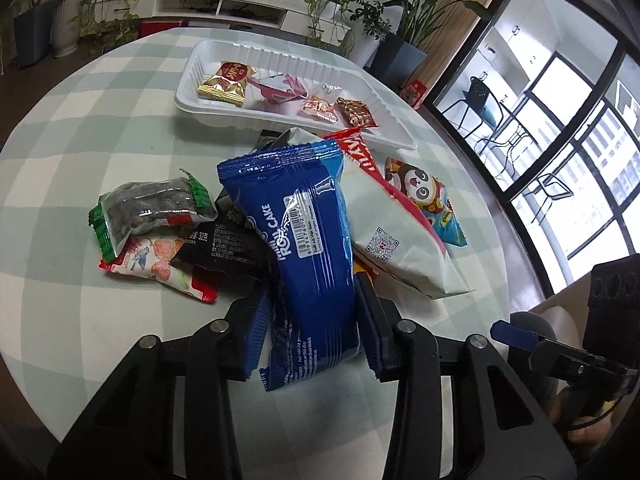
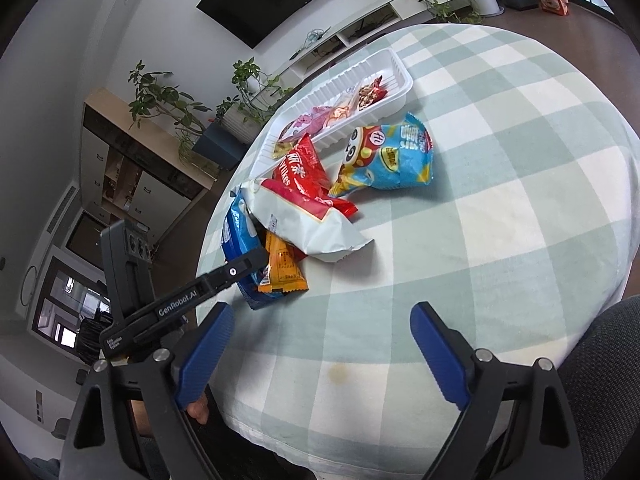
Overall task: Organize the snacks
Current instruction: 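Grasp the blue Roll Cake packet with the left tool, then grasp the white-and-red bread packet with the right tool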
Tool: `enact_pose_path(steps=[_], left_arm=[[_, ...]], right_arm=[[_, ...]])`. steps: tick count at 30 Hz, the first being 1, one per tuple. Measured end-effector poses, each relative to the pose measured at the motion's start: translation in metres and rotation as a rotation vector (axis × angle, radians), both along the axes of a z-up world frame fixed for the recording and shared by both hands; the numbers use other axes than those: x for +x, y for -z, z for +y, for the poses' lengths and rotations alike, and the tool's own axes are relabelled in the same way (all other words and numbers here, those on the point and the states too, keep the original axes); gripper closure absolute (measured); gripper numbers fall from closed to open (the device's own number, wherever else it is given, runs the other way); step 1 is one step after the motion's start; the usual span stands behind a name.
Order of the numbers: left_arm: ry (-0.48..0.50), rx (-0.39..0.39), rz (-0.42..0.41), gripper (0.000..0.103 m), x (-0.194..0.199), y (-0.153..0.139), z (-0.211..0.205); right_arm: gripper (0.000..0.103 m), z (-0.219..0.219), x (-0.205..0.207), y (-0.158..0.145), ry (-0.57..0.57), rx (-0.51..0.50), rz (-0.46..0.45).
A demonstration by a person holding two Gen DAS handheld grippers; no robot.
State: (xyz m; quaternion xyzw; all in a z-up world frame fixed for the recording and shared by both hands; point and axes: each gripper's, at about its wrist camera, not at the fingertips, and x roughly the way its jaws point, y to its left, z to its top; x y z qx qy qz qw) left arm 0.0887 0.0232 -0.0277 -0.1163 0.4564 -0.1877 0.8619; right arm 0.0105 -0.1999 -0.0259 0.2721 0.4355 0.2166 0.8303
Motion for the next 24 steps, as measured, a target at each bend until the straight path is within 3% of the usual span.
enact_pose_path(steps=[6, 16, 24], left_arm=[[0.038, -0.015, -0.014, 0.077, -0.002, -0.001, 0.000], [0.037, -0.072, -0.011, 0.077, -0.016, -0.003, 0.020], [0.021, -0.110, 0.010, 0.077, -0.034, -0.001, 0.038]], right_arm=[[0.019, 0.007, 0.000, -0.004, -0.018, -0.041, -0.017], [0.021, 0.019, 0.016, -0.014, -0.078, -0.206, -0.096], [0.021, 0.066, 0.057, -0.027, -0.327, -0.442, -0.202]])
